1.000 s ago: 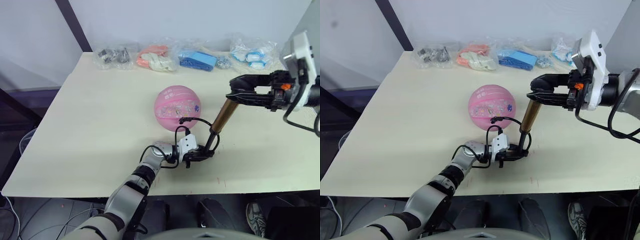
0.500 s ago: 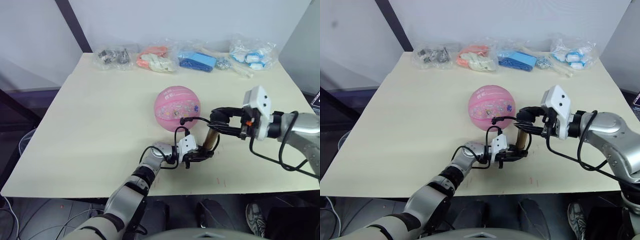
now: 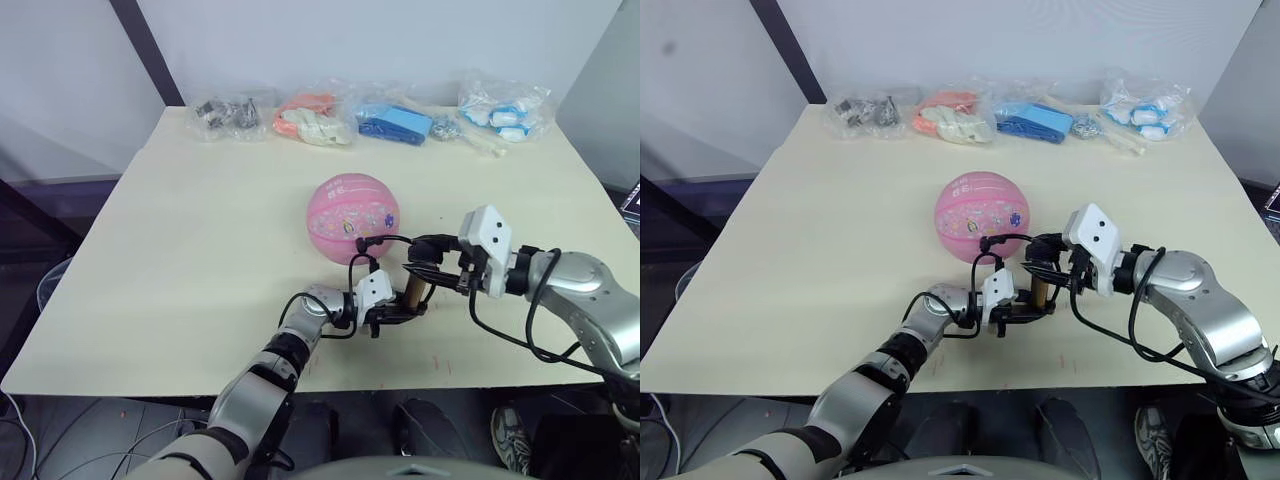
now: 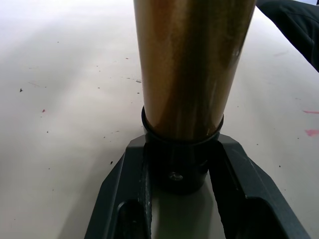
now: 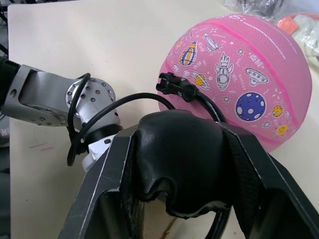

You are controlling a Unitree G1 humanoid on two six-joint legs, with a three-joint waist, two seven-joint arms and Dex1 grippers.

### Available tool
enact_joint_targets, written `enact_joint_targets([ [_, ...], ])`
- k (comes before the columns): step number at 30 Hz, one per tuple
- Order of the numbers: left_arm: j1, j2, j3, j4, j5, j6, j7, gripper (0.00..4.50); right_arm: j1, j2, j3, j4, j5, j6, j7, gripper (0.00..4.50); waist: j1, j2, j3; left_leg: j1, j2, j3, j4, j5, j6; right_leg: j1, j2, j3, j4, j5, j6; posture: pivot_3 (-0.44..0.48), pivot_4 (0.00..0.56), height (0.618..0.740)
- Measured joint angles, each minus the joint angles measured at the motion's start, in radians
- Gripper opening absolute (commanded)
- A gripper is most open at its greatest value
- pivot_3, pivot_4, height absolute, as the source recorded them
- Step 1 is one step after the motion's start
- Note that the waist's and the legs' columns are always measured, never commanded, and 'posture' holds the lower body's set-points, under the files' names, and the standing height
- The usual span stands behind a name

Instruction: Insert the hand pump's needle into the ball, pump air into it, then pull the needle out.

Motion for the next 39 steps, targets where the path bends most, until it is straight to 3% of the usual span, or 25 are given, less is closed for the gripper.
enact_joint_targets([
  [6, 0.0, -0.002, 0.0, 0.0, 0.0, 0.003, -0.002, 1.13, -0.046, -0.043, -0.019, 0.001, 0.034, 0.061, 0.029, 1.96, 0.001, 0.0, 0.0, -0.001, 0.0, 0.0, 0.0, 0.0, 0.0, 0.0, 0.0, 0.0, 0.0, 0.0, 0.0, 0.0, 0.15, 0.74],
  [15, 0.0, -0.008, 0.0, -0.001, 0.0, 0.003, 0.0, 1.13, -0.22, -0.151, -0.196, -0.004, 0.273, 0.247, 0.098, 1.96, 0.003, 0.003, 0.004, -0.002, -0.001, -0.001, 0.0, 0.0, 0.0, -0.001, -0.001, -0.001, -0.001, 0.0, 0.0, 0.0, 0.15, 0.74],
  [26, 0.001, -0.01, 0.0, -0.001, 0.0, 0.003, 0.004, 1.13, -0.387, -0.259, -0.289, 0.063, 0.438, 0.357, 0.108, 1.96, 0.004, 0.004, 0.004, -0.003, 0.0, -0.001, 0.0, 0.0, 0.0, -0.001, -0.002, -0.001, -0.001, 0.0, 0.0, 0.0, 0.15, 0.74],
  [33, 0.002, -0.01, 0.0, -0.002, 0.0, 0.003, 0.003, 1.13, -0.407, -0.264, -0.29, 0.074, 0.464, 0.389, 0.085, 1.96, 0.004, 0.004, 0.004, -0.003, 0.0, -0.001, 0.0, 0.0, 0.0, -0.001, -0.002, -0.001, 0.0, 0.0, 0.0, 0.0, 0.15, 0.74],
  [39, 0.002, -0.009, 0.0, -0.002, 0.0, 0.003, 0.004, 1.13, -0.296, -0.236, -0.295, 0.013, 0.432, 0.318, 0.066, 1.96, 0.003, 0.004, 0.004, -0.002, 0.0, -0.001, 0.0, 0.0, 0.0, 0.0, -0.002, -0.001, 0.0, 0.0, 0.0, 0.0, 0.15, 0.74],
])
